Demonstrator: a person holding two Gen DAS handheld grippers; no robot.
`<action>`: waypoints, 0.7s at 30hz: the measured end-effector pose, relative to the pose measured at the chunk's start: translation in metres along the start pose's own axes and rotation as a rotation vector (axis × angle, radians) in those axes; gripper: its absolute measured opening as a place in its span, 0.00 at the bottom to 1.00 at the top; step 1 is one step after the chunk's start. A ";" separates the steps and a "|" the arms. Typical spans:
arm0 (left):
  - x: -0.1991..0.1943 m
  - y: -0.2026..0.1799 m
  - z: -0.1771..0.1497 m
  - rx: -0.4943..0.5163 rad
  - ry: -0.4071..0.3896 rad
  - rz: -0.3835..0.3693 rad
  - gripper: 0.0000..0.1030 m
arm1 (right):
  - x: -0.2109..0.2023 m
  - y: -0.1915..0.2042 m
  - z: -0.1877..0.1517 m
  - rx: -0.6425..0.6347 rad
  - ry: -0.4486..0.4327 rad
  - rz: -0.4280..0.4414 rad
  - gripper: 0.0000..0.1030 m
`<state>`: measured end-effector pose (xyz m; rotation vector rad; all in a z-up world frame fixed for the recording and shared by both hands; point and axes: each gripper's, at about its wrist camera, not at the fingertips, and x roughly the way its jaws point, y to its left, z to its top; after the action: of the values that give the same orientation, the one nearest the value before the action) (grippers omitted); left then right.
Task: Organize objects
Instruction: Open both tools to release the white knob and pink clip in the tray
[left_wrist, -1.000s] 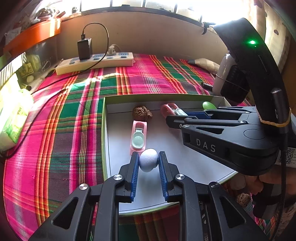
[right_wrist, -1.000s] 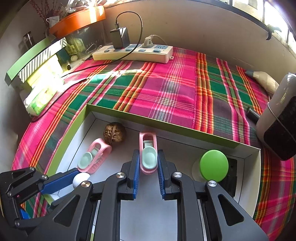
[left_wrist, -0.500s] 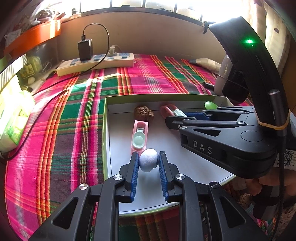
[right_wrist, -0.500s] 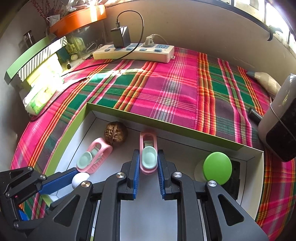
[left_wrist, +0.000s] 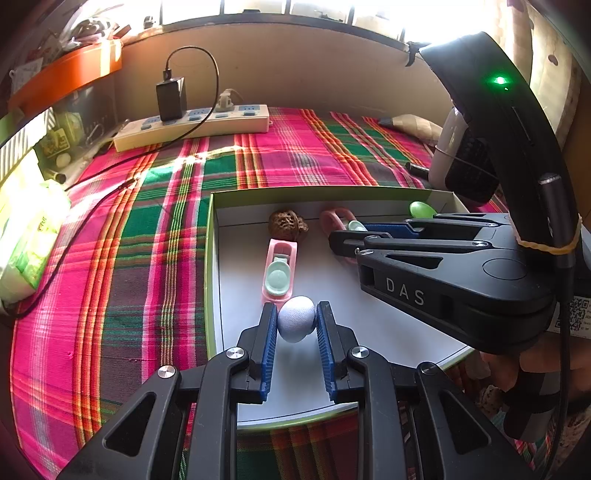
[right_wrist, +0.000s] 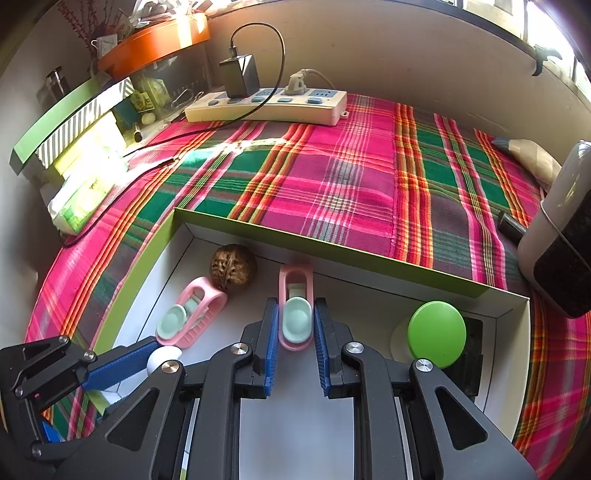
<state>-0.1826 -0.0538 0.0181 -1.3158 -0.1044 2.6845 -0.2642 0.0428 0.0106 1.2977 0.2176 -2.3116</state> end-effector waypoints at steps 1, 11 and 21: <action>0.000 0.000 0.000 0.000 0.000 0.000 0.19 | 0.000 0.000 0.000 0.001 0.000 0.000 0.18; 0.001 -0.001 0.000 0.002 0.001 0.004 0.23 | -0.002 -0.001 -0.001 0.012 -0.003 0.010 0.29; -0.001 -0.001 -0.001 -0.002 -0.001 0.006 0.26 | -0.006 -0.001 -0.002 0.018 -0.008 0.015 0.32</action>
<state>-0.1812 -0.0525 0.0186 -1.3170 -0.1038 2.6905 -0.2609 0.0462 0.0145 1.2938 0.1847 -2.3111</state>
